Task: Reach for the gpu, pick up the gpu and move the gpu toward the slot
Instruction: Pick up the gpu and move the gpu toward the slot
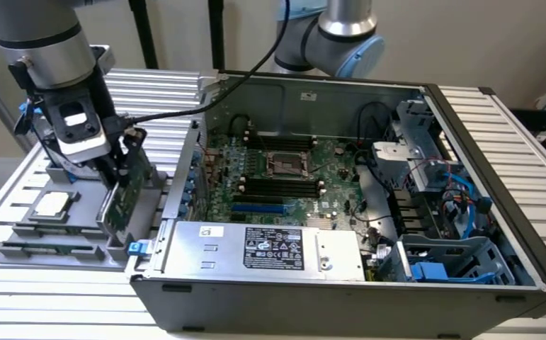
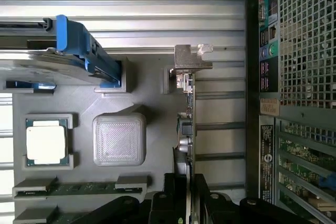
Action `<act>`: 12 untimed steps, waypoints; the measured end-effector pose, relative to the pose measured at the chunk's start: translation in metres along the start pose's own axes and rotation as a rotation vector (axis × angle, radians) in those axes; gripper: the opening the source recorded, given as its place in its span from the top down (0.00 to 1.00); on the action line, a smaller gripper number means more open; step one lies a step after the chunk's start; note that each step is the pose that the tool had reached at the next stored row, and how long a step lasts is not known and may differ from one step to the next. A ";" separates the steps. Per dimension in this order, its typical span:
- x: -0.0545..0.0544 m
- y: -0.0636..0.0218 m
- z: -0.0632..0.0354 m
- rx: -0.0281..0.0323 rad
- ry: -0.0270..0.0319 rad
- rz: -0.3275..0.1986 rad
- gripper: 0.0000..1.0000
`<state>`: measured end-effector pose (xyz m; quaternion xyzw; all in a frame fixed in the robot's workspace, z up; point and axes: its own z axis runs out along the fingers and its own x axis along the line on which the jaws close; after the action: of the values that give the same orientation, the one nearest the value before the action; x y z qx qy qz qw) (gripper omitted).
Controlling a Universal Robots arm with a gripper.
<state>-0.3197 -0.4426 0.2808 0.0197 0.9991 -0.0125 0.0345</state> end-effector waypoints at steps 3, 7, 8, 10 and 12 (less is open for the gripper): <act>-0.001 -0.0004 -0.0101 -0.0020 0.0032 0.000 0.74; -0.004 -0.0009 -0.0248 -0.0052 0.0057 0.000 0.74; -0.005 -0.0010 -0.0286 -0.0060 0.0062 0.000 0.74; -0.006 -0.0012 -0.0366 -0.0076 0.0074 0.000 0.74; -0.008 -0.0015 -0.0447 -0.0089 0.0086 0.000 0.74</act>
<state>-0.3147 -0.4432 0.3260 0.0198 0.9993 -0.0079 0.0303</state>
